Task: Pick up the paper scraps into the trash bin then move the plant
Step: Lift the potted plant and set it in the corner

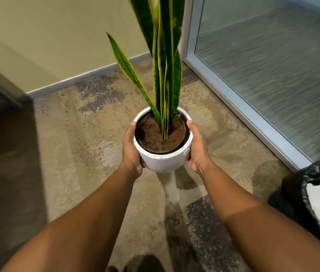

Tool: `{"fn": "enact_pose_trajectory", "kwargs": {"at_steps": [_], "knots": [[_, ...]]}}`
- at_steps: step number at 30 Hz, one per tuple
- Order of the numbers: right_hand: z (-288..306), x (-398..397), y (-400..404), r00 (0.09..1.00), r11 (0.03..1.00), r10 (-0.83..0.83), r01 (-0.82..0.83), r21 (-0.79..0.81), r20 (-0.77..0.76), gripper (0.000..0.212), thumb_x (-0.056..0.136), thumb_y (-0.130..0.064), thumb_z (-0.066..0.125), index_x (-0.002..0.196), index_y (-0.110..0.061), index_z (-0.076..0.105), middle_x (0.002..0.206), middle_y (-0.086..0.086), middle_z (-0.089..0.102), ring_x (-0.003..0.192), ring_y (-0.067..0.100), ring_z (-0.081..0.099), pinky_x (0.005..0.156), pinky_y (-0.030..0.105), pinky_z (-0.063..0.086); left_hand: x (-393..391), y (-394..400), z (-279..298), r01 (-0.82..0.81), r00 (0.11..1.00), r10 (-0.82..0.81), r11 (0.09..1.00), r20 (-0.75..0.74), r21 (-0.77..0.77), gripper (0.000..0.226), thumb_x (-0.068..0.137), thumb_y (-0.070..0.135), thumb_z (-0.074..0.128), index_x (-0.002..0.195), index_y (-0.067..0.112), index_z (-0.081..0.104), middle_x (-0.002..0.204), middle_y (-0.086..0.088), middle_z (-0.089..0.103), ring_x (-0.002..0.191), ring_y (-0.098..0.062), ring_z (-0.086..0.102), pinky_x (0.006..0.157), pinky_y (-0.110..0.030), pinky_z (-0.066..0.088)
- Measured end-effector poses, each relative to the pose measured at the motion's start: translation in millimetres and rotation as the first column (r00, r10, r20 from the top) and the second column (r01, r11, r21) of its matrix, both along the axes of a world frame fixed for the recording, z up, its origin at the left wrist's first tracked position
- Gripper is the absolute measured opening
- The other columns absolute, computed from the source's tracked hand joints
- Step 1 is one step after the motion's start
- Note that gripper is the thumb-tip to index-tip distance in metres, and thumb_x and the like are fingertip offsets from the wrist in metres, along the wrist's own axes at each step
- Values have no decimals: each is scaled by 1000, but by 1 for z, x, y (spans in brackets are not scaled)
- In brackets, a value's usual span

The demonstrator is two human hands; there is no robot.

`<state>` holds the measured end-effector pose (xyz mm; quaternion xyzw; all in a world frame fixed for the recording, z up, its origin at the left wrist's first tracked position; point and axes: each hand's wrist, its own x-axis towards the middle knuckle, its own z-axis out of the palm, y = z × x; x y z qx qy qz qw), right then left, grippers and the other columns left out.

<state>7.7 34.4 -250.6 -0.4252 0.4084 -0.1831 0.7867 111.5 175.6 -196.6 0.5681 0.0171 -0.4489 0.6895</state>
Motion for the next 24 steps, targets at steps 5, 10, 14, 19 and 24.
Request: {"fn": "enact_pose_trajectory", "kwargs": {"at_steps": [5, 10, 14, 19, 24], "knots": [[110, -7, -3, 999, 999, -18, 19, 29, -44, 89, 56, -82, 72, 131, -35, 64, 131, -3, 67, 123, 21, 63, 110, 48, 43, -1, -1, 115, 38, 999, -37, 999, -2, 19, 66, 92, 69, 33, 127, 25, 68, 122, -5, 72, 114, -28, 68, 102, -50, 48], [244, -4, 5, 999, 1000, 17, -17, 2, -41, 85, 61, -79, 67, 125, -24, 68, 123, 6, 72, 117, 26, 66, 108, 51, 45, 11, 1, 238, 61, 998, -61, 998, 7, 7, 63, 94, 66, 33, 123, 24, 70, 121, -4, 73, 115, -27, 67, 96, -43, 50], [348, 16, 14, 998, 999, -46, 47, 21, -33, 78, 65, -73, 68, 123, -21, 70, 119, 8, 73, 113, 28, 69, 105, 54, 48, 39, 1, 336, 57, 998, -56, 996, 17, -66, 62, 98, 59, 33, 133, 19, 63, 131, -8, 67, 123, -29, 62, 104, -45, 46], [459, 46, 17, 995, 995, -97, 98, 31, -11, 62, 77, -65, 63, 121, -23, 71, 117, 8, 74, 111, 27, 70, 103, 53, 50, 73, 0, 444, 103, 994, -99, 992, 55, -67, 60, 96, 60, 35, 131, 21, 65, 127, -6, 69, 119, -28, 65, 106, -50, 46], [528, 74, 8, 995, 995, -95, 95, 13, -28, 66, 71, -71, 65, 120, -26, 72, 118, 5, 74, 111, 25, 70, 104, 52, 49, 100, -10, 502, 111, 993, -103, 983, 61, -144, 59, 98, 56, 35, 136, 18, 61, 136, -11, 63, 128, -31, 58, 114, -53, 37]]}}
